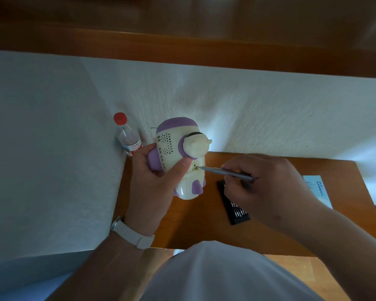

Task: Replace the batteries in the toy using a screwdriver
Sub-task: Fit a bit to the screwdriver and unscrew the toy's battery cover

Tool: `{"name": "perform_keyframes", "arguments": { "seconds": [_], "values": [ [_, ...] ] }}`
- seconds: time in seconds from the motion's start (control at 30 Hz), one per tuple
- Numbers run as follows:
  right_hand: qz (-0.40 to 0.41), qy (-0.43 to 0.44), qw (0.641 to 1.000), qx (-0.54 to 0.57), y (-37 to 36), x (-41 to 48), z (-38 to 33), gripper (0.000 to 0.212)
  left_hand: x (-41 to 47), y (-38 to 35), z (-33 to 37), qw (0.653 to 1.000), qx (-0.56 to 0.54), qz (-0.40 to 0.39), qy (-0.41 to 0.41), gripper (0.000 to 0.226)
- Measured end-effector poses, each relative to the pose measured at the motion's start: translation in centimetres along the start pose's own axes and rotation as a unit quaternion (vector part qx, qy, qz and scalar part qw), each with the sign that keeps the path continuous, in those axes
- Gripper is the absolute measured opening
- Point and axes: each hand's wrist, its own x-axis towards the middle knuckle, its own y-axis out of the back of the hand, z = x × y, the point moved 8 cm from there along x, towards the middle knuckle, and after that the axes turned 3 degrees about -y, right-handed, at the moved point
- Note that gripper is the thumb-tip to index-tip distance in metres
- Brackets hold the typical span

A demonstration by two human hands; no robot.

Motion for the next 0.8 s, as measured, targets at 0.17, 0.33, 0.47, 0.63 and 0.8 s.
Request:
{"name": "perform_keyframes", "arguments": {
  "seconds": [0.17, 0.33, 0.47, 0.63, 0.8],
  "values": [
    [-0.001, -0.006, 1.0, -0.005, -0.2, 0.0, 0.0, 0.014, -0.2, -0.1, 0.6, 1.0, 0.002, 0.006, -0.01, 0.082],
    [-0.008, -0.017, 1.0, -0.021, -0.4, -0.2, 0.1, 0.014, -0.4, -0.2, 0.9, 1.0, 0.0, 0.011, -0.015, 0.079],
    [-0.001, -0.03, 0.999, -0.02, -0.5, -0.1, 0.3, 0.015, -0.7, -0.1, 1.3, 0.999, 0.03, 0.024, -0.024, 0.068],
    [-0.003, -0.051, 0.999, -0.019, -0.9, 0.0, 0.9, 0.019, -0.9, 0.1, 1.9, 0.995, 0.08, 0.041, -0.041, 0.067],
    [0.005, -0.041, 0.999, -0.028, -0.9, 0.2, 1.0, 0.019, -0.9, 0.4, 2.9, 0.992, 0.102, 0.05, -0.056, 0.068]
  ]
}}
